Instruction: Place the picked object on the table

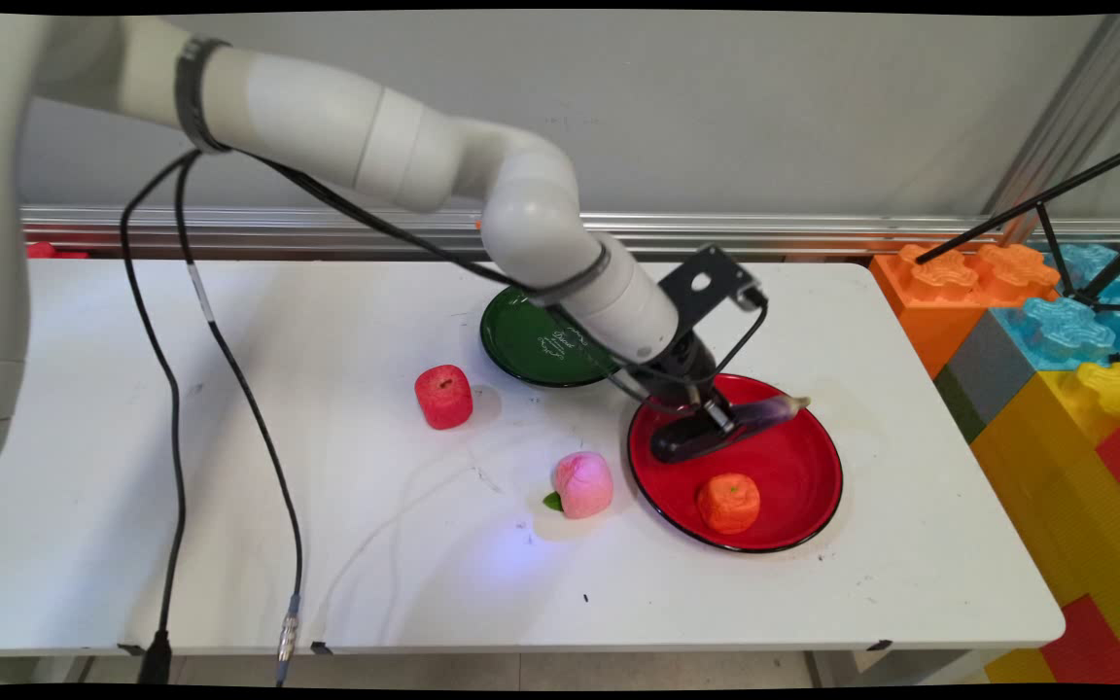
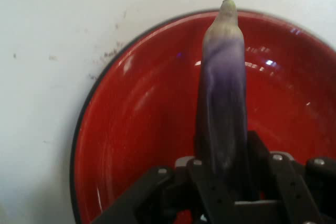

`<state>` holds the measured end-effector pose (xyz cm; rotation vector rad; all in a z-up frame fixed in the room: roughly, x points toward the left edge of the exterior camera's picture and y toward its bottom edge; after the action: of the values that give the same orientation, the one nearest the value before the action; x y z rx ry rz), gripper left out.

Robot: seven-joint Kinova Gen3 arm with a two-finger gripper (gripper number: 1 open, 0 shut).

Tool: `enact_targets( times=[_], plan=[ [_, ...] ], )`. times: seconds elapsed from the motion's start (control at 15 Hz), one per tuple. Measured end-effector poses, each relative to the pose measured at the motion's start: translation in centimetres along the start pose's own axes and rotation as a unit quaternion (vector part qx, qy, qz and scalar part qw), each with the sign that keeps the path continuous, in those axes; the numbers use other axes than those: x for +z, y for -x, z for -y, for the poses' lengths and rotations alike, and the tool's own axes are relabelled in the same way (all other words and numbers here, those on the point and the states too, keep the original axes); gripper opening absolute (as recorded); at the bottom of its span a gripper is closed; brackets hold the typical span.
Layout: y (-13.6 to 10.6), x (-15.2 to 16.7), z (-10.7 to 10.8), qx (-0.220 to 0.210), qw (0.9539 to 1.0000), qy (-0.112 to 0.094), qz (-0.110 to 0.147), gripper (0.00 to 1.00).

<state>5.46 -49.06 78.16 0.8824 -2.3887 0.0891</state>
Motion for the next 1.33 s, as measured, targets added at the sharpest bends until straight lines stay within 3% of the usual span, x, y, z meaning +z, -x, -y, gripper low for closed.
enact_targets(
  times=[0.33, 0.6, 1.0, 1.33],
  plan=[
    [-3.0, -6.4, -1.5, -0.002, 0.9997, -0.010, -0.023, 0.00],
    [-3.0, -11.3, -1.3, 0.005, 0.9995, -0.022, -0.022, 0.00],
    [1.3, -17.1, 1.8, 0.013, 0.9989, -0.044, 0.006, 0.00],
    [6.9, -18.4, 4.2, -0.009, 0.9981, -0.046, 0.038, 0.00]
  ],
)
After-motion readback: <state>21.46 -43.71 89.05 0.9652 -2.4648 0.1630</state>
